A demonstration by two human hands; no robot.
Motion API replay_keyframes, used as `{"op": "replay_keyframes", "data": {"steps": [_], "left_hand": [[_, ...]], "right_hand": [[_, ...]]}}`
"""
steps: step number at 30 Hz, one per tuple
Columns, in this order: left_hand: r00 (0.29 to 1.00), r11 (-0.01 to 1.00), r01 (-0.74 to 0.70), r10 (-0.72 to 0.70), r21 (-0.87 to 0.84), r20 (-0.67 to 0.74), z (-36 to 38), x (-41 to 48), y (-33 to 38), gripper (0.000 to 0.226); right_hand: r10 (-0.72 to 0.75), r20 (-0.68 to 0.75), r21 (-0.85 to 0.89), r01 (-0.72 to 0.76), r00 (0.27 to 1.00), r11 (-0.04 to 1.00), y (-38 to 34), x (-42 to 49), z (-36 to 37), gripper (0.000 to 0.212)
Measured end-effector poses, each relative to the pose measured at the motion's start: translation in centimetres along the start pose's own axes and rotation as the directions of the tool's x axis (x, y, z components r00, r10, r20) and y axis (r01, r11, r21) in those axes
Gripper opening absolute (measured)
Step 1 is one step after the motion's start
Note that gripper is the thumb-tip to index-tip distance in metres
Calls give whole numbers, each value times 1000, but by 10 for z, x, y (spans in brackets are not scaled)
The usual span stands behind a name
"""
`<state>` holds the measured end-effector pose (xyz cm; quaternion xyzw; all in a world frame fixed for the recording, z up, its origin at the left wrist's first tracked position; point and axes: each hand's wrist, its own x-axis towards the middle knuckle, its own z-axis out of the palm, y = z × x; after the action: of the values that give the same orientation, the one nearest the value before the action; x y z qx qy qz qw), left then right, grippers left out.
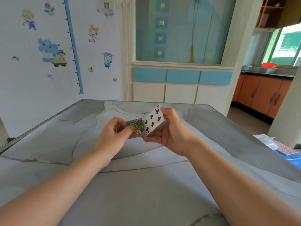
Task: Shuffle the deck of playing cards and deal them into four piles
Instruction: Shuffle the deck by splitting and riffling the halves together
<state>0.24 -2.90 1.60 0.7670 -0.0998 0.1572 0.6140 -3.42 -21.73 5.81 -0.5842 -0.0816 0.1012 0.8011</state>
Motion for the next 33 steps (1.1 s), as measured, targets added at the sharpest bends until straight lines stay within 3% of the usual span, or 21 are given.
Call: {"op": "replay_keyframes", "data": {"steps": [5, 9, 14, 17, 20, 22, 25, 27, 29, 33], "left_hand": [[988, 990, 111, -120, 88, 95, 1, -3, 6, 57], [981, 988, 151, -154, 33, 115, 4, -2, 8, 61], [970, 944, 190, -138, -270, 201, 6, -5, 6, 45], [973, 862, 216, -153, -459, 171, 7, -2, 6, 55], [975, 794, 214, -212, -568, 71, 1, 4, 4, 45], [983, 861, 170, -179, -480, 27, -3, 4, 4, 41], [999, 1000, 1, 0, -22, 47, -2, -1, 7, 38], [990, 987, -80, 61, 143, 127, 2, -4, 8, 35], [978, 959, -140, 95, 245, 188, 4, -4, 8, 38], [962, 902, -217, 131, 374, 241, 1, -4, 6, 40]], "right_hand": [[-36, 57, -37, 38, 998, 999, -4, 1, 1, 70], [-54, 103, -16, 56, 993, 998, -9, 1, 0, 71], [-58, 198, 47, 49, 978, 998, -8, -2, 4, 61], [-35, 227, 101, 12, 973, 995, -9, -1, 4, 66], [94, 148, -59, -86, 984, 995, -3, -1, -3, 68], [157, -1, -208, -153, 988, 966, 1, -1, -9, 67], [36, -209, -528, -144, 977, 837, 0, 1, -8, 55], [-116, -262, -754, -129, 958, 644, -1, 2, -3, 49], [-198, -310, -848, -176, 930, 501, 3, 5, -1, 50], [-243, -338, -888, -223, 909, 402, 8, 9, -5, 43]]}}
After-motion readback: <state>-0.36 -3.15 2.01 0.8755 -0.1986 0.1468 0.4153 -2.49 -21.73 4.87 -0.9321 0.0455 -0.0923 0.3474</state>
